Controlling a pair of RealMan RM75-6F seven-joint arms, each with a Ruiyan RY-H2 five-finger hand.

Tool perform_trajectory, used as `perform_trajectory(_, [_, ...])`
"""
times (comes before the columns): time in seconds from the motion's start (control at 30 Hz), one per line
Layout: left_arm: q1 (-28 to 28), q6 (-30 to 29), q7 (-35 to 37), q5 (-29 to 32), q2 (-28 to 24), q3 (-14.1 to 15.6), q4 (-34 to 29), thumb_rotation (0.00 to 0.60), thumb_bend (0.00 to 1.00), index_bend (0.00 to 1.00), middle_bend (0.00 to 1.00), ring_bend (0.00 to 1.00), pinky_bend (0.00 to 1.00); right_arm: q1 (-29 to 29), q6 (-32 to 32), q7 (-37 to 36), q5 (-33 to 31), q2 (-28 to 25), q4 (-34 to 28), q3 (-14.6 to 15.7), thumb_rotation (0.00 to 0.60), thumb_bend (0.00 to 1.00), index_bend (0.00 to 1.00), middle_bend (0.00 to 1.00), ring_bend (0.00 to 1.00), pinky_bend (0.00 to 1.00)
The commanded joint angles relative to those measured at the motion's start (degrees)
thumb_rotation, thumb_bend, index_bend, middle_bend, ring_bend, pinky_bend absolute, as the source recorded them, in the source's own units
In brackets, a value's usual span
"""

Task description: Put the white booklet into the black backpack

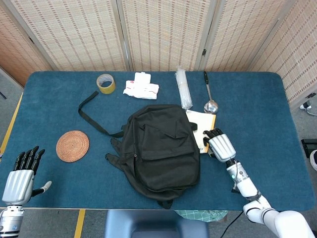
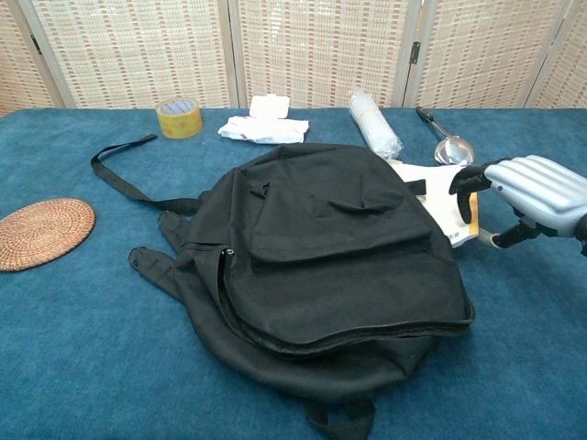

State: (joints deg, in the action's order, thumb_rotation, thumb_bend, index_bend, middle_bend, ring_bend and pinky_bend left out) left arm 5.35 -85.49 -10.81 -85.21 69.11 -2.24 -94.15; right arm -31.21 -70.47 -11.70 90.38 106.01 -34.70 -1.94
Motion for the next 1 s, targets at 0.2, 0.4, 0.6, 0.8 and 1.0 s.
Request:
perform_trajectory(0.2, [0.0, -0.1, 0.8, -0.2, 0.0, -0.1, 0.5, 0.600, 0.22, 0.04, 0.00, 0.01, 0.00, -0.3, -1.3, 0.4, 0.4, -0.6, 0.5, 0.0, 0.600, 0.40, 0.64, 0.35, 0.34, 0.25])
perform_trajectory(0.4, [0.8, 0.2, 1.2, -0.9, -0.4, -0.5, 0.8, 0.600, 0.22, 0.04, 0.00, 0.01, 0.00, 0.7, -4.9, 0.3, 0.5, -2.0, 0.3, -0.5, 0.600, 0.49, 0.66, 0.36, 0.36, 0.26])
perform_trajectory(0.6, [3.6, 2.6, 1.4, -3.4, -1.5, -0.9, 0.9, 0.600, 0.22, 0.05, 0.00, 0.01, 0.00, 3.1, -13.5, 1.1, 1.0, -5.1, -1.5, -1.6, 0.600, 0.55, 0.68, 0.38, 0.37, 0.28])
perform_trajectory(0.8, [8.6, 8.0, 3.2, -6.4, -2.5, -1.3, 1.0, 0.600, 0.22, 0.06, 0.00, 0.01, 0.00, 4.6, -20.5, 3.8, 1.7, -9.9, -6.6, -3.0, 0.600, 0.55, 0.69, 0.38, 0.38, 0.28])
perform_trajectory(1.0, [14.5, 15.2, 6.9, -8.8, -3.1, -1.0, 0.8, 0.600, 0.22, 0.07, 0.00, 0.02, 0.00, 4.9, -25.8, 8.3, 2.6, -15.5, -14.2, -5.1, 0.600, 0.55, 0.69, 0.39, 0.39, 0.28])
